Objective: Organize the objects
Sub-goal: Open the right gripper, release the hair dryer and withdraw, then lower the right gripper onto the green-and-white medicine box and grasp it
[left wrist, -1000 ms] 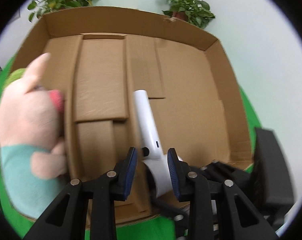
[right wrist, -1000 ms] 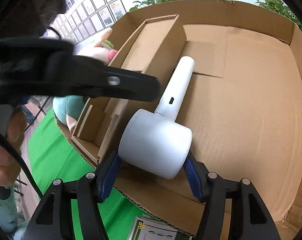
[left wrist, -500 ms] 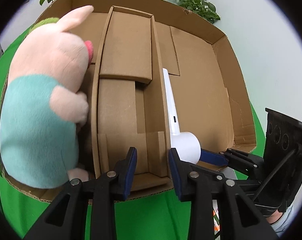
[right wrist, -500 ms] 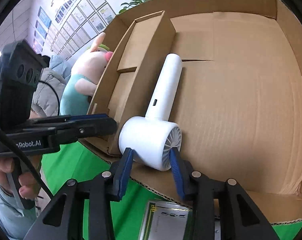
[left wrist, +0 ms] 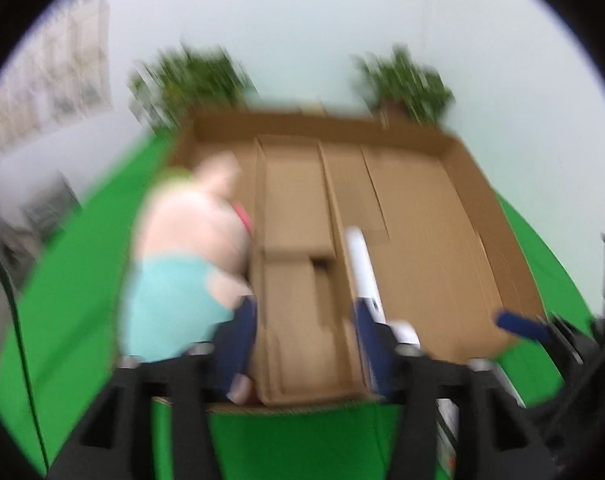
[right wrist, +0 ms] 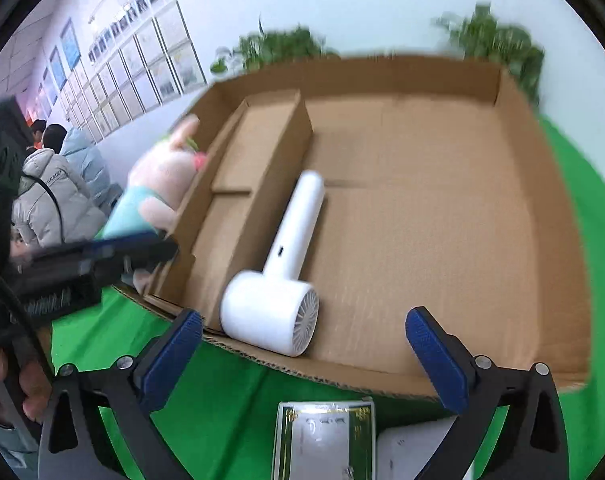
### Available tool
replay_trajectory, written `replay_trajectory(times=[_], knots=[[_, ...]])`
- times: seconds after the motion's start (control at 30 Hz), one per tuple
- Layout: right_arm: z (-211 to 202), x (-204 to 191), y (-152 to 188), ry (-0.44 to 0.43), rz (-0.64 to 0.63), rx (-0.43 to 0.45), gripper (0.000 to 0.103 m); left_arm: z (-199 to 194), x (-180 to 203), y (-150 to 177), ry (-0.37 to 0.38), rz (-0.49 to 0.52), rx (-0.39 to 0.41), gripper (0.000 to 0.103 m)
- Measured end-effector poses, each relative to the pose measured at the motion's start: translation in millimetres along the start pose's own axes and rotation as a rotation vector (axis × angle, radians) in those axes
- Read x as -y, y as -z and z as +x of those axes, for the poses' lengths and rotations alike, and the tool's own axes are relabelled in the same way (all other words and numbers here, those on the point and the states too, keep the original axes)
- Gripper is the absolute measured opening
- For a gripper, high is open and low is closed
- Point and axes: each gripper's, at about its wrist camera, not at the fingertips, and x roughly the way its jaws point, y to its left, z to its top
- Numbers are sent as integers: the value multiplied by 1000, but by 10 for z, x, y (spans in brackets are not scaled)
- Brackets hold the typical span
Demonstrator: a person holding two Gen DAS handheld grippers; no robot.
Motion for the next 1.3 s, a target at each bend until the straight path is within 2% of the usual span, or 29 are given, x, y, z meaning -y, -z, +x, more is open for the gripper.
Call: replay_trajectory(times=[0.03, 0.07, 0.13, 0.23, 0.3, 0.43, 0.77, 0.83, 0.87, 0.9, 0.93, 0.97, 1.0, 1.03, 1.07, 1.17, 1.2, 1.23, 1.27, 1.3], knots=[[-77, -39, 14, 21, -9, 27, 103, -121, 18, -9, -23, 3, 62, 87], [-156, -67, 36, 49, -14, 54, 103, -261, 64, -15, -36, 16, 135, 87], [-344, -108, 112, 106, -24, 118, 103, -381, 162, -29, -41, 57, 185, 87], [-546, -73, 190, 134, 7, 158, 103, -464, 274, -14, -59, 99, 186, 87], [-658, -53, 234, 150, 31, 180, 103, -431, 355, -4, -37, 102, 180, 87], [-908, 4, 333, 186, 37, 214, 103, -380, 447, 76, -47, 97, 159, 87], [-1087, 167, 466, 219, 40, 239, 101, -366, 537, 267, -14, 82, 120, 87], [-1100, 171, 501, 216, 39, 238, 94, -323, 542, 304, -12, 88, 92, 87], [-1102, 168, 519, 217, 35, 238, 84, -304, 536, 320, -11, 88, 82, 86], [-1107, 167, 530, 218, 31, 237, 70, -288, 524, 340, -14, 82, 75, 84], [-1102, 162, 547, 221, 24, 235, 60, -276, 510, 355, -16, 77, 73, 75], [-1108, 156, 564, 227, 15, 234, 40, -271, 494, 365, -16, 70, 71, 63], [-1094, 175, 570, 227, 14, 230, 29, -253, 482, 376, -7, 65, 58, 28], [-1090, 194, 579, 224, 20, 225, 26, -225, 465, 374, 8, 62, 37, 0], [-1097, 216, 592, 222, 29, 225, 24, -197, 454, 376, 16, 58, 13, 2], [-1119, 264, 620, 225, 37, 227, 24, -233, 436, 406, 14, 49, 33, 2], [-1131, 280, 629, 222, 41, 226, 27, -263, 426, 403, 16, 42, 47, 2], [-1139, 298, 642, 217, 46, 224, 32, -279, 415, 405, 18, 31, 54, 15], [-1147, 311, 652, 208, 49, 218, 56, -288, 399, 402, 25, 22, 53, 27], [-1153, 336, 666, 193, 58, 211, 90, -288, 378, 403, 44, 16, 44, 59]])
